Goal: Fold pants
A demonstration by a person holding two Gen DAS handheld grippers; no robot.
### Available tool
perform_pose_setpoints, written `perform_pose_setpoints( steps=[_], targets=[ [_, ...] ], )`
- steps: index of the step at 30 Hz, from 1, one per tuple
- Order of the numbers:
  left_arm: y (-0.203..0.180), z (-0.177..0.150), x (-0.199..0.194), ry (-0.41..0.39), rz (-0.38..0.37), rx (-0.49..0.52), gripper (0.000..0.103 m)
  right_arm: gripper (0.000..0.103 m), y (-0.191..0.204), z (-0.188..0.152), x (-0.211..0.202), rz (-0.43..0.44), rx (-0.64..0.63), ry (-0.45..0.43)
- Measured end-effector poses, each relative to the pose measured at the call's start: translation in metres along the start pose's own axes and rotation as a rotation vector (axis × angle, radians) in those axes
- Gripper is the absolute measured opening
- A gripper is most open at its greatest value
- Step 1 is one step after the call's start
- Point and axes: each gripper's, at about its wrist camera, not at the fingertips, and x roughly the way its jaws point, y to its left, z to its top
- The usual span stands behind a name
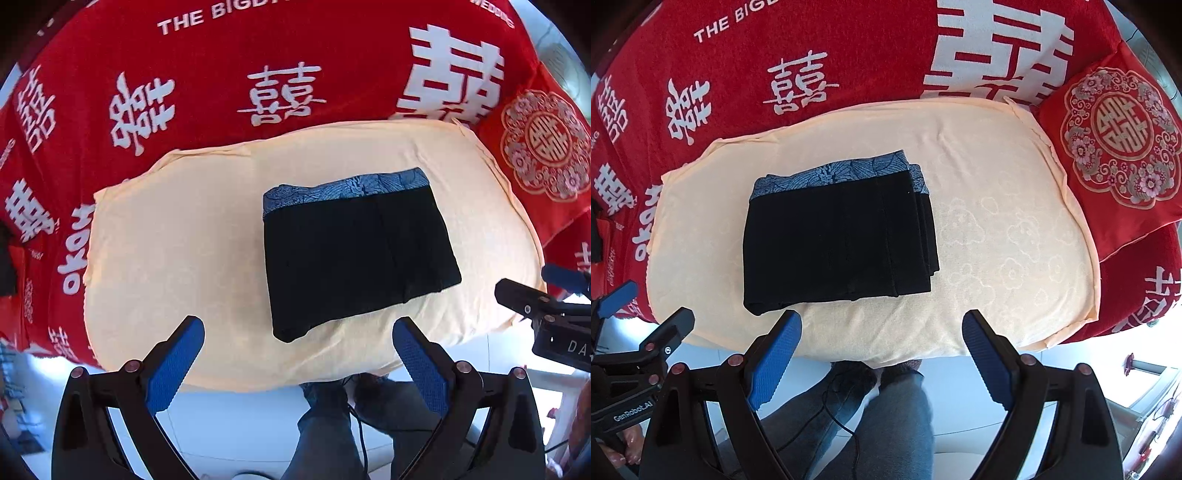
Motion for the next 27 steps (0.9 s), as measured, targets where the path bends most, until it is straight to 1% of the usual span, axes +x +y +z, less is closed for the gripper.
perform_pose_setpoints(
  steps=[2,3,5,11,14,17,21,24,27],
  targets=[
    [-0.002,-0.001,0.000,0.012,-0.006,-0.036,0.102,0.091,-0.003,0.001,-0.004,0.003,-0.009,-0.006],
    [-0.004,-0.002,0.000,0.018,-0.008,-0.042,0.102,0.091,-0.005,0.001,-0.008,0.005,-0.019,-0.024],
    [-0.009,-0.003,0.002,0.034,0.010,-0.053,0.102,0.091,-0.008,0.001,-0.009,-0.009,-0.038,-0.020],
    [-0.018,-0.008,-0.004,0.012,0.023,-0.099,0.102,0.091,-0.009,0.007,-0.007,0.005,-0.107,-0.011],
    [-0.016,-0.007,-0.007,0.001,0.033,-0.129,0.102,0.091,-0.006,0.013,-0.003,0.001,-0.137,-0.008],
    [-0.015,-0.006,-0.004,0.017,0.041,-0.149,0.102,0.091,-0.001,0.018,-0.003,0.001,-0.171,-0.013],
    [-0.018,-0.004,-0.001,0.031,0.058,-0.154,0.102,0.091,0.001,0.023,-0.003,0.004,-0.199,-0.018],
    [-0.024,-0.003,-0.001,0.020,0.091,-0.140,0.102,0.091,-0.002,0.025,0.000,0.006,-0.203,-0.012],
    [-0.030,-0.002,0.000,0.021,0.088,-0.123,0.102,0.091,-0.004,0.026,0.002,0.009,-0.206,-0.002]
  ],
)
